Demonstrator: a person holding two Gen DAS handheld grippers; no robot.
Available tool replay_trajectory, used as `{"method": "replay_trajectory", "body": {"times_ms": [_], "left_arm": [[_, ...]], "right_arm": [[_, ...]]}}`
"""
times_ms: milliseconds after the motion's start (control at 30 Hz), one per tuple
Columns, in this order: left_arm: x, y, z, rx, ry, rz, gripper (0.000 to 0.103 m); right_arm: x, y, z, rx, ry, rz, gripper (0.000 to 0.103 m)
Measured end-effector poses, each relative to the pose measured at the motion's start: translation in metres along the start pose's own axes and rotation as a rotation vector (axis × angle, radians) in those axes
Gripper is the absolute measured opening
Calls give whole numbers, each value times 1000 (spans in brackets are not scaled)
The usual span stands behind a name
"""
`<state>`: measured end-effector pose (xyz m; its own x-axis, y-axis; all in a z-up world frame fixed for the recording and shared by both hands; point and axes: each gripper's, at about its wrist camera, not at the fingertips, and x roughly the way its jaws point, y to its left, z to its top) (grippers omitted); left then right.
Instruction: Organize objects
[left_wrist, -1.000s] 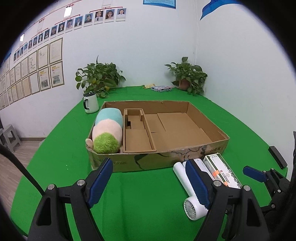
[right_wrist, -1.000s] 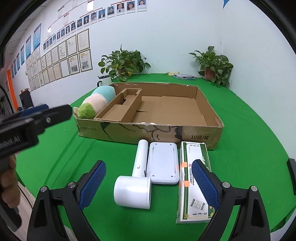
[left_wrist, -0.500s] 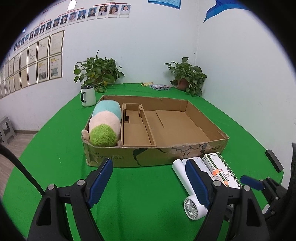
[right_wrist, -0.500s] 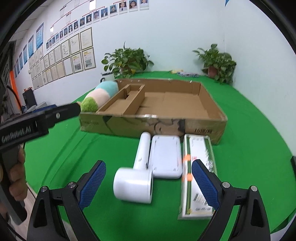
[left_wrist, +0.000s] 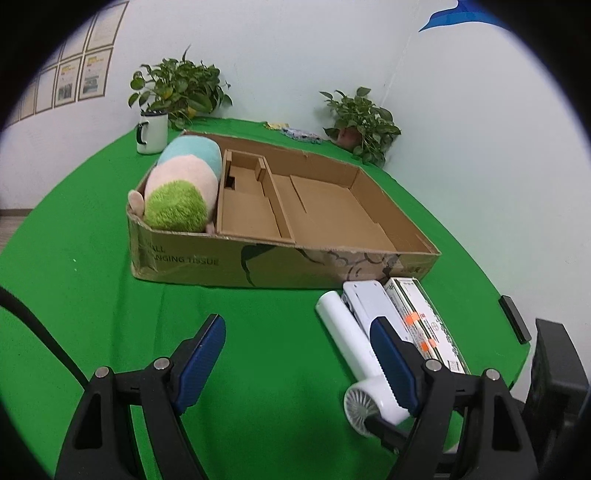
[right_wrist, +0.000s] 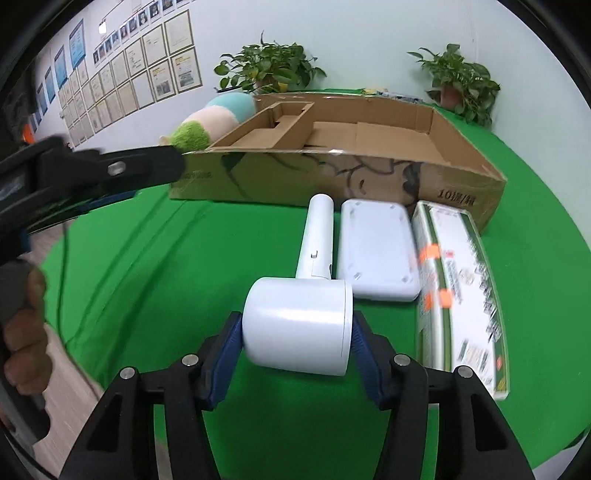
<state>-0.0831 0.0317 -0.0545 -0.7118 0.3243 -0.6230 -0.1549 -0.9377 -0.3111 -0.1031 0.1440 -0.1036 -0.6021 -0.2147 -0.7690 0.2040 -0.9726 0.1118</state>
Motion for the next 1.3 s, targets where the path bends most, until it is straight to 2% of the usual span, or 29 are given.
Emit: {"method": "replay_trajectory", "body": {"times_ms": [100,133,233,267,367,467,500,633,767,867,1100,1300], "left_arm": [[14,2,-4,-10,63,-43,80],[20,2,-6,-18,89,-61,80],[37,1,-8,-51,154,-141,80],[46,1,-8,-69,185,-182,80],[66,0,-6,-111,242,-222,80],[84,-6,-3,-105,295,-220,79],[86,-9,-3,-97,306,-223,78],[94,-18,-7,-92,347,-250,73],[101,-23,-17,-101,389,-239,55],[99,-23,-21,-94,384,-210,40],[93,-20,-19,-135,371,-212,36],[66,-30,-2,-87,287,-198,31]], "right_arm": [[-6,10,-13,5,21,71,59],[-7,12,-14,7,21,81,65],[-7,18,-14,-3,-2,70,71],[-6,18,-12,-10,1,68,71],[-2,18,-4,-19,-1,58,71],[5,14,-1,-4,22,34,67],[8,13,-1,-4,31,20,58],[4,13,-8,7,13,16,56],[-3,15,-19,23,-26,-5,55],[-6,17,-27,3,-50,-31,55],[-7,20,-32,-13,-57,-49,54],[-9,22,-35,18,-52,-46,53]]}}
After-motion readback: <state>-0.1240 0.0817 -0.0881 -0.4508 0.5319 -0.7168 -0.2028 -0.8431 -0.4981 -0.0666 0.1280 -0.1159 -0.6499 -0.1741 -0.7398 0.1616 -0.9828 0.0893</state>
